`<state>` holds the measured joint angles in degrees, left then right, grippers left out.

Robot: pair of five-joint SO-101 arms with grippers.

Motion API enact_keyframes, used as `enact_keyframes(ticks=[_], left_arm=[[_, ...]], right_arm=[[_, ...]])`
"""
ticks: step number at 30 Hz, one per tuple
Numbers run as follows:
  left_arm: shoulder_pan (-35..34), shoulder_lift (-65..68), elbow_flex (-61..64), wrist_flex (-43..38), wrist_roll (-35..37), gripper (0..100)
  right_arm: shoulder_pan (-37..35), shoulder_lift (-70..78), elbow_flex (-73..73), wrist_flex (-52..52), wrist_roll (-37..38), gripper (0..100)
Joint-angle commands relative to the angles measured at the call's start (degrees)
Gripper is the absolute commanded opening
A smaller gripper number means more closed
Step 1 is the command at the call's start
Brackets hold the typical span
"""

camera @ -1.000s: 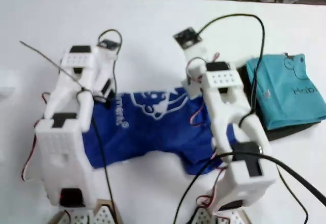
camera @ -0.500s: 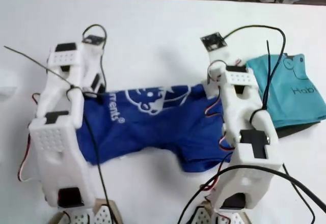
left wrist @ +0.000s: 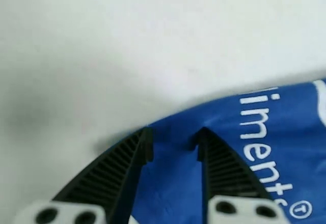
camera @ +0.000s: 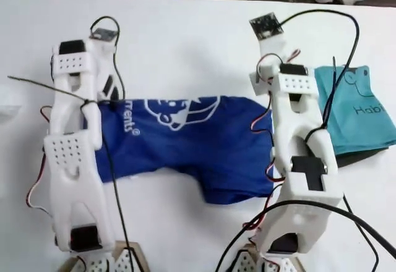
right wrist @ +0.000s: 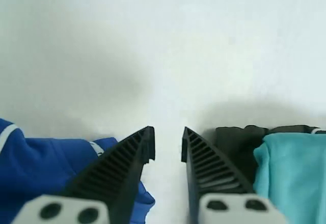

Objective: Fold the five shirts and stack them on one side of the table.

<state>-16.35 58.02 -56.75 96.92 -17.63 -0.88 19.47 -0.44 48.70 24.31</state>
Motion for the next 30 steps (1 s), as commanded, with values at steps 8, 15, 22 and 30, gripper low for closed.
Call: enact_keyframes(ticks=[8, 15, 22, 30], left_arm=[[0.44, -2.90, -7.52, 5.63, 0.18, 17], [5.54, -14.59, 13.32, 5.36, -0.09, 17], [6.86, -28.66, 31.69, 4.13, -0.09, 16], [6.86, -41.41, 61.85, -10.55, -1.49, 16]], right_arm=[[-7.52, -1.10, -3.78, 12.26, -0.09, 9.4], [-9.19, -1.27, -1.85, 18.59, 7.74, 9.4], [-8.57, -11.12, 10.99, 21.41, 18.46, 3.8], [-8.92, -29.93, 38.33, 12.97, 24.44, 9.8]])
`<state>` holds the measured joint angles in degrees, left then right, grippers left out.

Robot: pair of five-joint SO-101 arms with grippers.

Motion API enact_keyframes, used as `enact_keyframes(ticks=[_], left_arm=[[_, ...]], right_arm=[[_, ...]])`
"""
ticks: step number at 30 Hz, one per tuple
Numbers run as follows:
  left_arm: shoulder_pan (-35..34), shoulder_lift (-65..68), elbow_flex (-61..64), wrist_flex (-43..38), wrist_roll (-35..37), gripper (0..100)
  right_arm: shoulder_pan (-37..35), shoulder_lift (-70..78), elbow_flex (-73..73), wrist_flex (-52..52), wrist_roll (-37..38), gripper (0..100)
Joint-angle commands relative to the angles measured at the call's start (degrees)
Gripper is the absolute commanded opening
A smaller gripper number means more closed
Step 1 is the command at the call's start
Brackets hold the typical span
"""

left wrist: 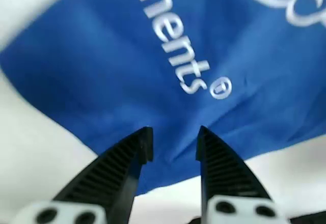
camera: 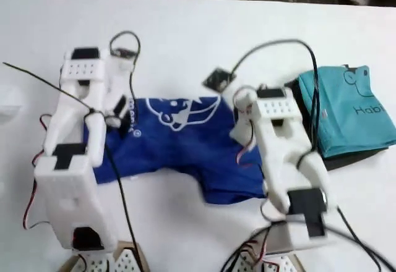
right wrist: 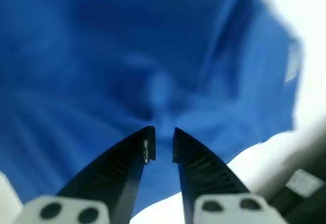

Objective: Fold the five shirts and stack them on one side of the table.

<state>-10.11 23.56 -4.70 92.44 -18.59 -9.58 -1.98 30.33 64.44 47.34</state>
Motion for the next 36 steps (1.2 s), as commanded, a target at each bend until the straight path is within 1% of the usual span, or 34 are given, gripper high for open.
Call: enact_keyframes(ticks=[1, 6, 9, 12, 14, 16, 19, 24, 27, 30, 33, 36], left_arm=[[0.53, -8.62, 12.88, -8.18, -0.53, 16], [0.18, -15.65, 25.27, -15.91, -0.35, 16], [-0.18, -17.49, 32.84, -22.51, -0.26, 16], [-1.49, -18.02, 38.20, -28.31, -0.18, 16], [-2.64, -18.02, 40.04, -30.77, -0.09, 16], [-3.69, -18.11, 39.78, -30.77, 0.00, 16], [-4.04, -18.11, 39.69, -31.12, 2.11, 16], [-3.96, -18.11, 39.69, -31.82, 3.16, 17], [-3.87, -17.93, 39.69, -31.74, 3.08, 17], [-3.87, -17.93, 39.69, -31.74, 3.08, 17], [-4.31, -17.93, 39.52, -31.47, 2.99, 17], [-4.57, -18.11, 39.43, -28.75, 1.14, 17]], right_arm=[[-0.31, -10.51, 10.20, -3.65, 1.85, 10.3], [-0.31, -18.86, 18.29, -4.70, 2.20, 11.2], [-0.75, -21.49, 22.24, -4.97, 2.55, 11.2], [-2.68, -22.46, 26.02, -4.35, 5.98, 11.2], [-4.26, -22.20, 28.22, -4.35, 7.30, 11.2], [-6.11, -22.20, 29.71, -4.44, 8.35, 11.2], [-7.69, -22.73, 29.27, -4.53, 8.53, 11.2], [-5.58, -22.73, 23.47, -2.51, 8.26, 11.2], [-5.23, -23.25, 17.76, 4.88, 8.18, 11.2], [-5.67, -26.86, 14.68, 12.97, 8.35, 11.2], [-5.67, -32.66, 15.91, 17.36, 8.79, 11.2], [-7.25, -38.55, 20.66, 19.38, 12.13, 11.2]])
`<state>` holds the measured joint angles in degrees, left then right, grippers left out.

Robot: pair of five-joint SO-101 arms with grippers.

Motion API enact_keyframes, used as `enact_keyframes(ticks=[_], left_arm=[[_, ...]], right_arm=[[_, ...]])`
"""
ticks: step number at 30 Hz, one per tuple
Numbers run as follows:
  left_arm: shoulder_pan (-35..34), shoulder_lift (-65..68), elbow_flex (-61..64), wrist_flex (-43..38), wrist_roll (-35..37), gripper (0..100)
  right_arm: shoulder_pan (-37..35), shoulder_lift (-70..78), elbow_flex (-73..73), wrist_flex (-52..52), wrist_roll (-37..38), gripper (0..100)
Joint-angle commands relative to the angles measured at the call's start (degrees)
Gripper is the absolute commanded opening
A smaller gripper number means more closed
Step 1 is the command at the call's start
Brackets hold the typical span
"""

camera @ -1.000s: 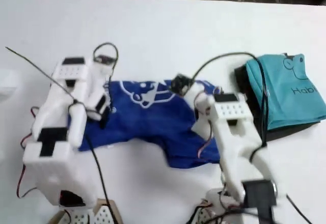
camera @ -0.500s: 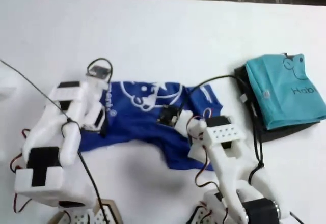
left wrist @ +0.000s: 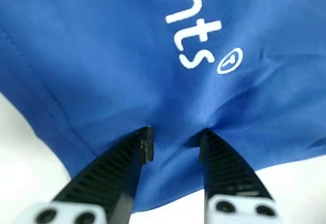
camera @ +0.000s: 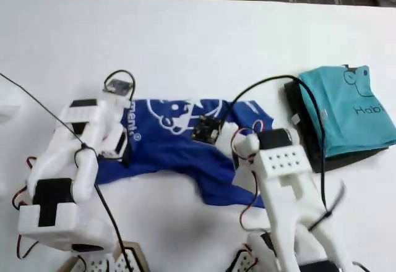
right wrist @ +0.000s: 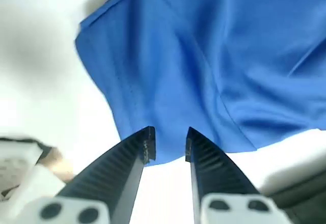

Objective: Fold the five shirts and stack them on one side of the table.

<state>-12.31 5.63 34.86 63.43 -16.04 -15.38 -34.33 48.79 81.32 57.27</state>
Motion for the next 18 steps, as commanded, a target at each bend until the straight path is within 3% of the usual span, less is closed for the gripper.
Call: enact_keyframes(ticks=[1, 7, 13, 18], left_arm=[[-2.37, -0.26, -0.48, 1.23, -2.64, 17], [-7.03, 0.35, -4.62, -1.58, -3.96, 17], [-10.29, 0.35, -6.73, -2.46, -3.96, 17], [-10.11, -0.09, -9.98, 3.43, -3.60, 17]], right_arm=[[-2.42, -8.04, 4.48, 2.51, 2.81, 11.2], [-10.15, -14.55, 18.55, -4.53, 3.08, 11.2], [-10.59, -14.64, 22.51, -11.56, 2.99, 11.2], [-10.59, -14.64, 24.09, -11.91, 2.99, 11.2]])
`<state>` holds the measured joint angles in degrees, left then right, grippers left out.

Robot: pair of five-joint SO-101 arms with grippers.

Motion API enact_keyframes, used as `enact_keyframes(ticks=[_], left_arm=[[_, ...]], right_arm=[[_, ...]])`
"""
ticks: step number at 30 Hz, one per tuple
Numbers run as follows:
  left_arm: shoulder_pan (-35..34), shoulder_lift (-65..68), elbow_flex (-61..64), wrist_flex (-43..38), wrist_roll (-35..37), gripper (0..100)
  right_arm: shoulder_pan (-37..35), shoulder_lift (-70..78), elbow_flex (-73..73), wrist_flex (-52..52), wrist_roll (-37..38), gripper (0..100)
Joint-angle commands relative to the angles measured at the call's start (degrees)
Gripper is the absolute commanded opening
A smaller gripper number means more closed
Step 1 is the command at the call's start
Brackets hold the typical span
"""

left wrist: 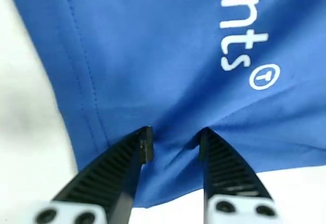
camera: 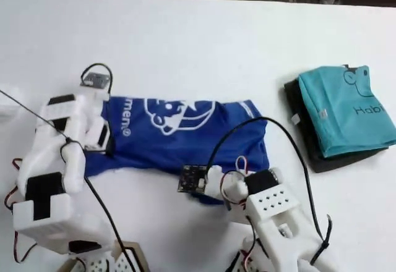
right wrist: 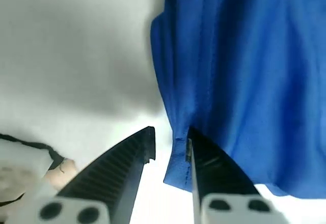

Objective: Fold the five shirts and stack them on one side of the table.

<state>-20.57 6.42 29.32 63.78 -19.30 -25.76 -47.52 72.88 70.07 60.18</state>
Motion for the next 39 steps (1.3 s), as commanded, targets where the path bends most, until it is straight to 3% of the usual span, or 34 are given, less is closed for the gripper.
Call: enact_keyframes(ticks=[1, 8, 12, 18, 29, 33, 39], left_arm=[[-1.85, -0.88, -5.85, 5.10, -0.35, 17], [-1.85, -0.88, -16.22, 21.63, -0.35, 17], [-1.67, -0.53, -16.04, 24.26, -0.62, 17], [-0.35, -0.79, -7.87, 18.29, -0.62, 17], [0.09, -0.79, -3.30, 20.13, -0.70, 17], [2.20, -0.79, -0.31, 15.91, -0.35, 17], [8.26, -0.62, 4.44, 4.84, 2.90, 17]], right_arm=[[-0.22, -1.45, 0.00, -0.66, 0.09, 11.2], [-0.22, -1.45, 0.00, -0.66, 0.09, 11.2], [-0.40, -1.45, 0.00, -0.66, 0.09, 11.2], [-2.07, -1.45, 0.00, -1.10, 0.26, 11.3], [-2.33, -1.36, 0.18, -3.91, 0.09, 11.3], [-2.51, -1.36, 2.11, -4.53, 0.09, 11.8], [-2.33, -1.36, 6.15, -9.19, -3.16, 21.5]])
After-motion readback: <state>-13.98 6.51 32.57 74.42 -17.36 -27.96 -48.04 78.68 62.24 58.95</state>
